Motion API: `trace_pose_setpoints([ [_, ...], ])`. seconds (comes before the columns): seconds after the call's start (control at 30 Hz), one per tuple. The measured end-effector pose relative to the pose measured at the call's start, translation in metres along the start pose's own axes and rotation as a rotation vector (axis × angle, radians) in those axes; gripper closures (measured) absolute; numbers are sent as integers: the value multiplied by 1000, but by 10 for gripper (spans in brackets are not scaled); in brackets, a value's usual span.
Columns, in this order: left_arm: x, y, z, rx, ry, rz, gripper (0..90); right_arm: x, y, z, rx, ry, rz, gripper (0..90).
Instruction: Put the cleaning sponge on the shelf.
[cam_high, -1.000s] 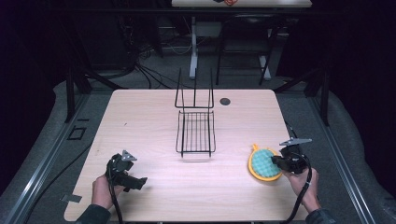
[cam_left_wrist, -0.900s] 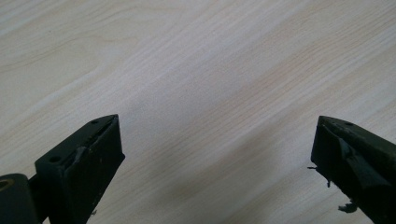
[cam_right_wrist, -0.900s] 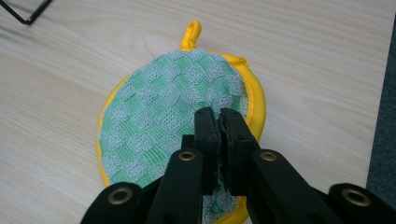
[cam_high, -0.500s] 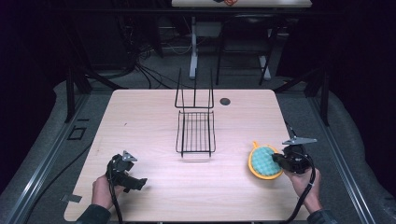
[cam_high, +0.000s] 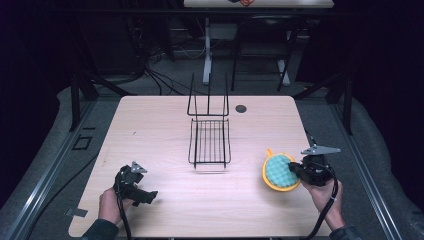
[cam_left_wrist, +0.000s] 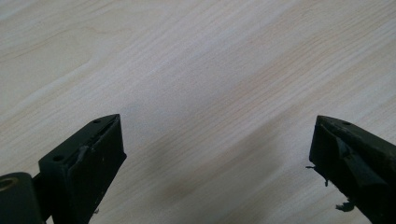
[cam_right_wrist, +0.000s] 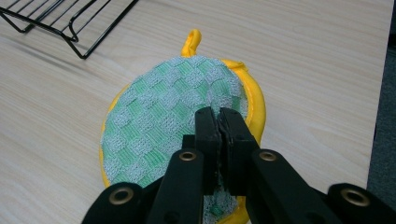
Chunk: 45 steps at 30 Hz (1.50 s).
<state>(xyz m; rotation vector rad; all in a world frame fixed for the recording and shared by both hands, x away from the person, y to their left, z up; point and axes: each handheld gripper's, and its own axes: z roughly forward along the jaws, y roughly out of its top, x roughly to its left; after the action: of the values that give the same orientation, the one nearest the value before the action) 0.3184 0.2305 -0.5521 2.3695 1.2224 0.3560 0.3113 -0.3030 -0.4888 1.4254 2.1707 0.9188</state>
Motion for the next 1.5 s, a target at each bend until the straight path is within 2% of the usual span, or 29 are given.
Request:
trace_pose_setpoints([
  [0.33, 0, 0, 0, -5, 1, -5, 33, 4, 10, -7, -43, 20, 10, 872],
  [0.63, -1, 0, 1, 2, 2, -6, 34, 13, 23, -10, -66, 41, -25, 872],
  [1.5, -2, 0, 1, 7, 4, 3, 35, 37, 45, -13, -109, 98, -73, 872],
])
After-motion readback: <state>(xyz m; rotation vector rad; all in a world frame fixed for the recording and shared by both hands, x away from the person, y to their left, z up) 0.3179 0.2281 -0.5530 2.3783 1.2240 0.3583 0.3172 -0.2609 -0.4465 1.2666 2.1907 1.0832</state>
